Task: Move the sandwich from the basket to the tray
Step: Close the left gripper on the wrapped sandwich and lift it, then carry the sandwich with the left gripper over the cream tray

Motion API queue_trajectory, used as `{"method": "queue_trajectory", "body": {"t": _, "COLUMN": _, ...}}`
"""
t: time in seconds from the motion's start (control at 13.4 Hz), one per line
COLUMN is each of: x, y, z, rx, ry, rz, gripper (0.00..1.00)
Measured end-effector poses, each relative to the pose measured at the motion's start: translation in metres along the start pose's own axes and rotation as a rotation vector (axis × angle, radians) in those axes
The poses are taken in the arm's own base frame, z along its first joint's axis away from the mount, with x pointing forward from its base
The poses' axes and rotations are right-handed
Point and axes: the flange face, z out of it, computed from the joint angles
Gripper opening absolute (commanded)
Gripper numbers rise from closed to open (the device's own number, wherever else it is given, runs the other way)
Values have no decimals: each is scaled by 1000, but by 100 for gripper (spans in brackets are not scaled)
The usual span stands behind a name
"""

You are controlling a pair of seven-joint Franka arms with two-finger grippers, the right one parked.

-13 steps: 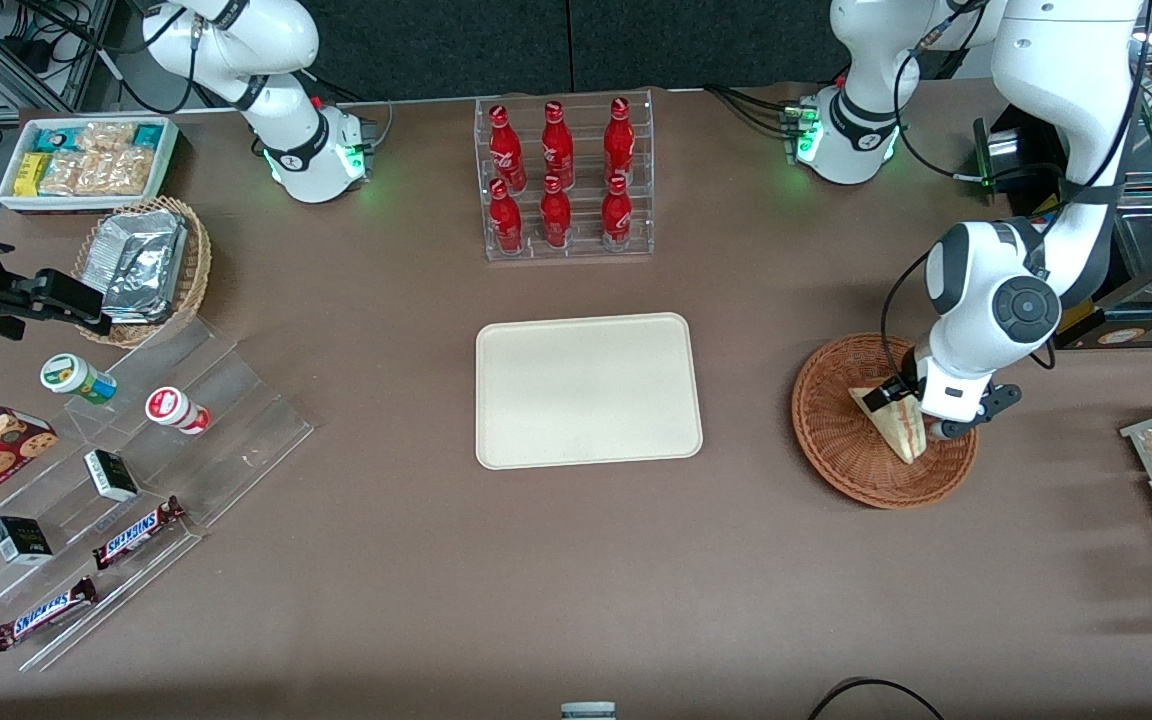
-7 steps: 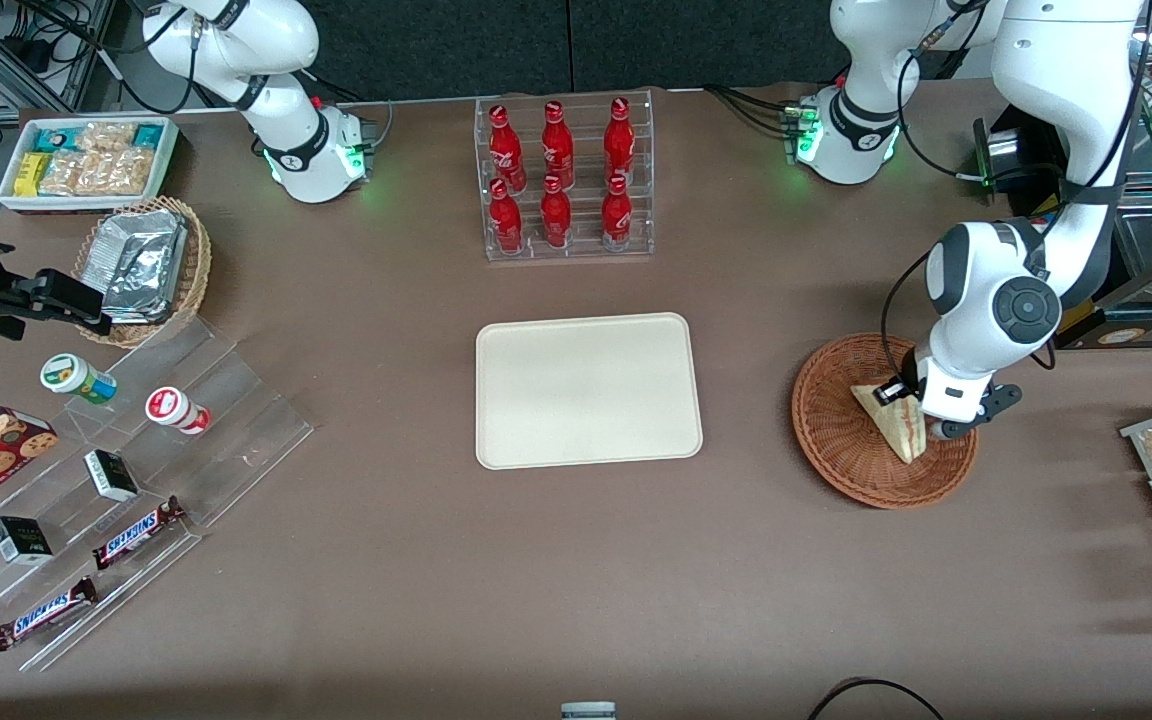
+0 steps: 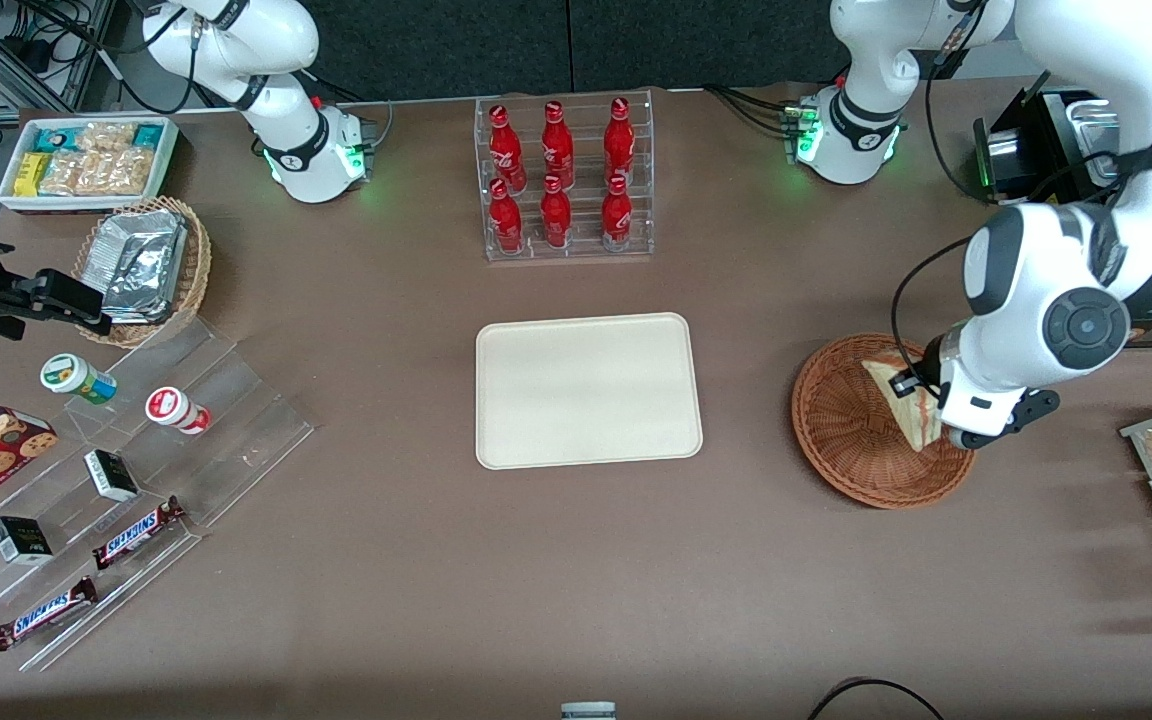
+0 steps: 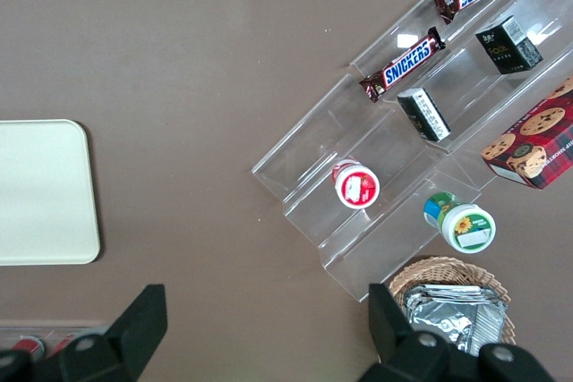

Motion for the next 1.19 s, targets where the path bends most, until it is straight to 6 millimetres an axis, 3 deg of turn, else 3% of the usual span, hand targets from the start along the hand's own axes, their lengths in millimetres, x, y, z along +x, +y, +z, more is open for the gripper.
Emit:
{"method": "queue_trajectory", "body": {"t": 0.22, "x": -54, "y": 66, "z": -52, "rx": -29, "ry": -1, "rz": 97, "gripper": 0}}
{"method": "queue_trajectory", "body": {"t": 0.45, "x": -113, "y": 136, "z": -50, "rx": -43, "ry": 13, "rz": 220, "gripper": 0}}
{"method": "queue_trajectory", "body": {"t": 0.74, "x": -171, "y": 229, "z": 1, "rx": -72, "ry": 31, "rz": 315, "gripper": 0}}
{"method": "queue_trajectory", "body": {"t": 0.97, "x": -194, "y": 280, "z": 47, "rx": -36, "ry": 24, "rz": 316, "gripper": 0}}
{"method": "queue_trajectory", "body": {"t": 1.19, "x": -202, "y": 322, "z": 91, "rx": -62, "ry": 56, "rz": 314, "gripper": 0}}
